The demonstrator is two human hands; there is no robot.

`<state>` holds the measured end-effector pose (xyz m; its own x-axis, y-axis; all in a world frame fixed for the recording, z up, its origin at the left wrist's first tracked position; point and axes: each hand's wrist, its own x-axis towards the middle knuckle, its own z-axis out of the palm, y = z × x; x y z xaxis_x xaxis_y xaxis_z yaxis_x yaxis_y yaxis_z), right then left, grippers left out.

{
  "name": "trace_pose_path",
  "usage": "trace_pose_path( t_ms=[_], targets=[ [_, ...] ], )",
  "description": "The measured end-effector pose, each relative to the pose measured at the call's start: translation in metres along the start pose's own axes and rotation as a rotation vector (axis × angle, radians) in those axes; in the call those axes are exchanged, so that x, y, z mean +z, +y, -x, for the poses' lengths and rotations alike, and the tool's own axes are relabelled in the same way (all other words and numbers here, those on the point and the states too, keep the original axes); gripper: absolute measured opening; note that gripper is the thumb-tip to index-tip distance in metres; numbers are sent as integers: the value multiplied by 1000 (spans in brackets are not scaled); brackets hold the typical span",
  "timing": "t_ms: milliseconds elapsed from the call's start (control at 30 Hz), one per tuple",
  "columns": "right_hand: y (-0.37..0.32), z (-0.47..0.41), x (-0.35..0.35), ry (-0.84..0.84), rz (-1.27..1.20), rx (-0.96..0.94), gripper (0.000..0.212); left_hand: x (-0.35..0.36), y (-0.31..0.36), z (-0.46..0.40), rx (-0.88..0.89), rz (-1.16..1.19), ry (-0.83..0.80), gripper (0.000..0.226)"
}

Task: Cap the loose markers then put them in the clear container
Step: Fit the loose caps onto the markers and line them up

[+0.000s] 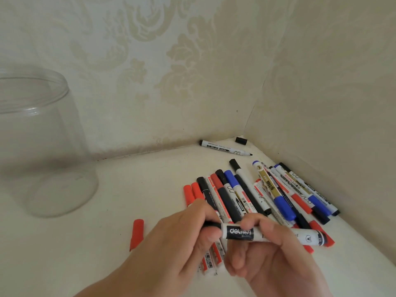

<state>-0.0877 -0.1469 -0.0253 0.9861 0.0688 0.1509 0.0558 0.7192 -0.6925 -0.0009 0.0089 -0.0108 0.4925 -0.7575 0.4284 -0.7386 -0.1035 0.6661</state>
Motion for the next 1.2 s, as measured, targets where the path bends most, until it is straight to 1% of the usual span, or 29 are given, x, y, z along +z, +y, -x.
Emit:
trace_pose_path(
  t_ms=[33,133,167,233,267,300,334,367,400,434,467,534,567,600,634,700,734,767,800,834,867,900,934,1001,1067,1134,1167,1201],
  targets=[
    [3,0,-2,-16,-25,-14,29,0,-2,1,-5,3,7,52],
    [11,-2,-8,-82,-60,-57,31,-3,-7,-2,28,13,-4,50],
    [12,-3,-10,-83,-56,-70,31,-3,-6,-1,33,-20,5,54],
    [12,-4,-11,-71,-53,-84,31,-2,-2,0,-12,-64,-10,67],
    [13,-5,-8,-40,-16,-85,29,-2,0,0,-8,-15,1,64],
    [13,-5,-5,31,86,-94,29,-1,-2,-1,-5,53,30,53],
    [12,-3,-2,125,250,-119,33,-2,-7,-1,-21,90,39,43],
    [11,-3,3,209,471,-143,37,-4,-14,-1,-50,102,47,36],
    [12,-4,9,256,693,-158,38,-6,-20,-2,-64,100,41,32],
    [13,-6,15,248,900,-184,36,-8,-26,-5,-56,86,44,28],
    [15,-7,19,224,1125,-238,31,-11,-31,-8,-42,53,58,24],
    [21,-11,18,157,1747,-472,25,-21,-40,-11,-45,-75,147,19],
    [23,-14,17,59,2020,-557,20,-27,-45,-12,-79,-151,196,14],
    [27,-17,16,-42,2196,-557,18,-33,-49,-11,-126,-207,205,11],
    [28,-20,17,-108,2293,-496,21,-38,-51,-10,-178,-255,183,16],
    [25,-28,25,-150,2385,-359,28,-39,-64,-4,-287,-442,-4,30],
    [22,-33,28,-156,2430,-294,33,-36,-70,-1,-317,-541,-70,36],
    [19,-38,30,-168,2472,-231,38,-32,-75,1,-291,-616,-79,40],
    [15,-43,30,-201,2506,-173,41,-29,-81,0,-271,-636,-35,41],
    [11,-47,32,-219,2510,-102,39,-26,-86,0,-267,-601,26,39],
    [7,-49,32,-222,2490,-72,31,-25,-88,-2,-269,-612,98,34],
    [5,-50,31,-193,2447,-61,27,-26,-87,-6,-288,-623,135,30],
    [3,-50,29,-159,2393,-82,27,-24,-84,-10,-273,-643,169,28],
    [-3,-48,25,-54,2288,-116,33,-16,-76,-17,-216,-659,212,28],
    [-16,-51,20,71,2217,-102,34,-7,-64,-24,-183,-676,170,30],
    [-37,-63,7,209,2221,-97,31,-1,-55,-29,-135,-717,166,17],
    [-49,-71,-2,275,2239,-90,31,0,-51,-32,-144,-719,153,15],
    [-59,-81,-11,334,2258,-71,33,1,-51,-35,-154,-719,136,25]
  ],
)
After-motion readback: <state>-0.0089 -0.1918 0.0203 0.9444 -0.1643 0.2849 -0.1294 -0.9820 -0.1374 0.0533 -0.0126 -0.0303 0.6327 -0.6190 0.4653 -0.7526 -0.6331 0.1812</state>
